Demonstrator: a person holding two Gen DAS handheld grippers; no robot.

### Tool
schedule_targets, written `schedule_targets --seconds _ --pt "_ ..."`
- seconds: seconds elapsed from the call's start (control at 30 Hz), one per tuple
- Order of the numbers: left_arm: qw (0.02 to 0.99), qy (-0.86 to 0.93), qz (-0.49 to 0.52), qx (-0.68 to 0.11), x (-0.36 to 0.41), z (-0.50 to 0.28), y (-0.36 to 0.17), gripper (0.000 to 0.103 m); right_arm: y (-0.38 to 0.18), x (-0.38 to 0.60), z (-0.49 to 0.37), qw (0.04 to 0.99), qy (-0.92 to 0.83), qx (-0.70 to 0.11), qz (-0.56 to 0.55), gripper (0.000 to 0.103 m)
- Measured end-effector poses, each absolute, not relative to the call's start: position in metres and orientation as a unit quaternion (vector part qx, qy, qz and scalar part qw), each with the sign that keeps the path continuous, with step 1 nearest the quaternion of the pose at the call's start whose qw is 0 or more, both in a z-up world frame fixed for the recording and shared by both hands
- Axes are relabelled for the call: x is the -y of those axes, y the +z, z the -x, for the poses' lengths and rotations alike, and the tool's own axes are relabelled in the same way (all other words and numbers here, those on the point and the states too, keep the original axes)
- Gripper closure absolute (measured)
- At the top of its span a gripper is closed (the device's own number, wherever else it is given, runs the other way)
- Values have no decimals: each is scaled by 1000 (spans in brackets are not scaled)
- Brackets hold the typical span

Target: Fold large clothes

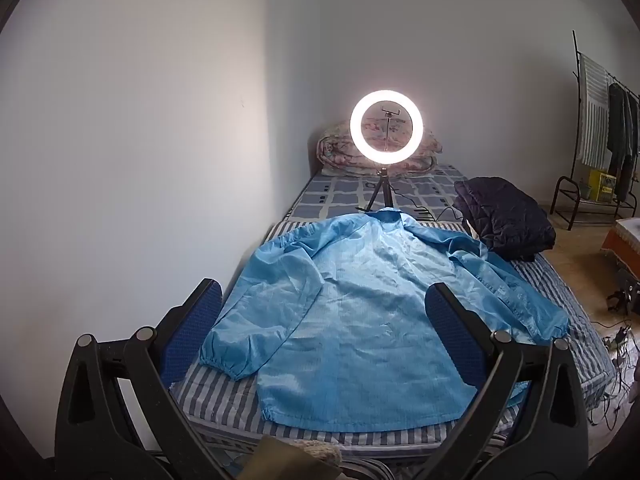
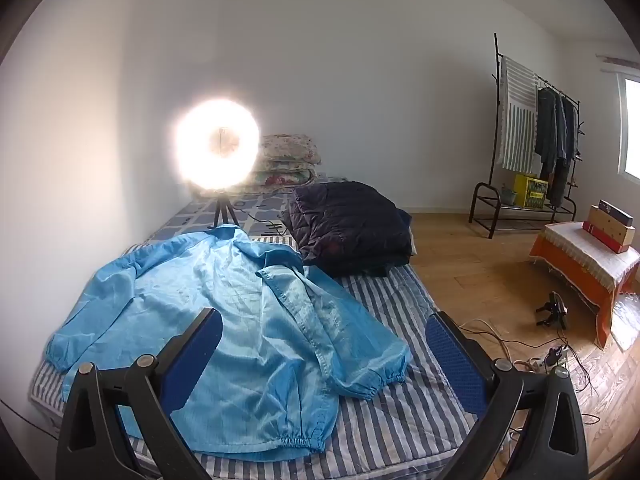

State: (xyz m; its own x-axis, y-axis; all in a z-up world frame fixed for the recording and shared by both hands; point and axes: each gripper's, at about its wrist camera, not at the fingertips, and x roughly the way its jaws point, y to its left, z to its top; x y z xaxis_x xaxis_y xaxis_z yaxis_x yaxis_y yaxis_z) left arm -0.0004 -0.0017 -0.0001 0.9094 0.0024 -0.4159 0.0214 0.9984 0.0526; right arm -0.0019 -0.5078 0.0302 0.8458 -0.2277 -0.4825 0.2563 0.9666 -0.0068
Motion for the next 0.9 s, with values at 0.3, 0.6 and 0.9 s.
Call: schedule_targets --seconds 0.3,0.6,0.9 --pt "976 -8 -18 -217 -3 -4 2 0 34 509 2 960 -127 -249 -32 0" --pt "977 -8 -17 -210 -4 1 7 0 35 505 1 960 -132 -246 -27 0" --pt "978 -7 -17 -207 -6 1 13 0 38 503 2 960 -133 -243 -28 0"
